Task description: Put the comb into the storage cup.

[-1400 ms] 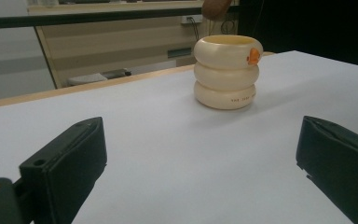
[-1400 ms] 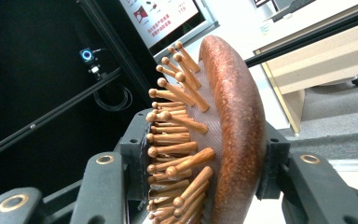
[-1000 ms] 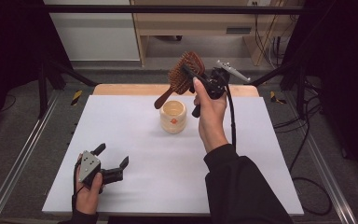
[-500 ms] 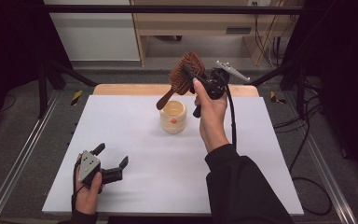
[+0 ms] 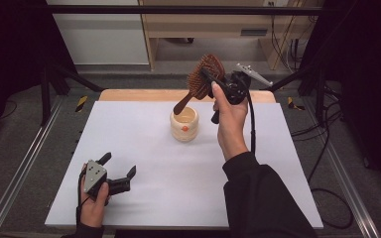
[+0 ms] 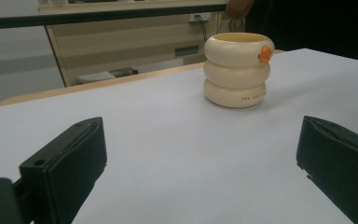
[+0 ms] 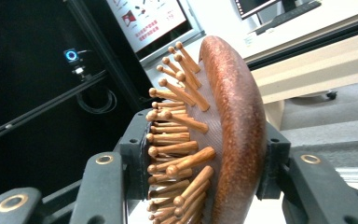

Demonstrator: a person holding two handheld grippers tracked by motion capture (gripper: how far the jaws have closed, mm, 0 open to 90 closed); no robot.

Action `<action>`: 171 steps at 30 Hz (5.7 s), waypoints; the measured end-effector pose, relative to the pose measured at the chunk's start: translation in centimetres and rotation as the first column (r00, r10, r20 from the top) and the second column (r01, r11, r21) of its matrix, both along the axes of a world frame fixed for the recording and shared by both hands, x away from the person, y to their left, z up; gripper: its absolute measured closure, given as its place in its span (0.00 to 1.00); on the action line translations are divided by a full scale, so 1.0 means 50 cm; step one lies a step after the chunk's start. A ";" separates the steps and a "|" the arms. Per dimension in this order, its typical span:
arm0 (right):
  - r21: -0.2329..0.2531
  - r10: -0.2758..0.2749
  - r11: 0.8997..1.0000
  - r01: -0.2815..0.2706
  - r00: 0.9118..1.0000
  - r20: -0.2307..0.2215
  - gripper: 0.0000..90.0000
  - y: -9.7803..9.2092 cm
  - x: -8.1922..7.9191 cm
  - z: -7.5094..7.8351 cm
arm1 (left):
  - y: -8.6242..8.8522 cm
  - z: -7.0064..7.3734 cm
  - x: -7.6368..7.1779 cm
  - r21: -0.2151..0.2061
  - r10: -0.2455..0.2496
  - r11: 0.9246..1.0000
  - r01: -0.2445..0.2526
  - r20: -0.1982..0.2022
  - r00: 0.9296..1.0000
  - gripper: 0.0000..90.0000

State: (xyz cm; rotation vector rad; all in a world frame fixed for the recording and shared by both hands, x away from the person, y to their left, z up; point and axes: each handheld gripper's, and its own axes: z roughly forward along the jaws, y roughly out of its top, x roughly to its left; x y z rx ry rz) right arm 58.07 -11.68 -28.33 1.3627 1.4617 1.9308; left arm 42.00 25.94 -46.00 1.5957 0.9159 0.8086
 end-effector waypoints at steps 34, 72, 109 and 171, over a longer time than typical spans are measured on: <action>-0.079 -0.018 0.997 0.015 0.999 -0.044 0.55 -0.003 0.027 -0.024 | -0.004 -0.002 0.002 0.003 -0.012 1.000 0.012 -0.002 1.000 0.02; -0.138 -0.006 0.990 -0.007 0.996 -0.092 0.55 0.029 0.048 -0.064 | -0.008 -0.002 0.002 0.007 -0.022 1.000 0.022 -0.004 1.000 0.02; -0.193 -0.006 0.981 -0.017 0.993 -0.115 0.55 0.054 0.061 -0.091 | -0.007 -0.002 0.002 0.005 -0.023 1.000 0.023 -0.004 1.000 0.02; -0.209 -0.003 0.977 -0.029 0.988 -0.152 0.55 0.068 0.072 -0.131 | -0.007 -0.001 0.000 0.004 -0.020 1.000 0.020 -0.003 1.000 0.02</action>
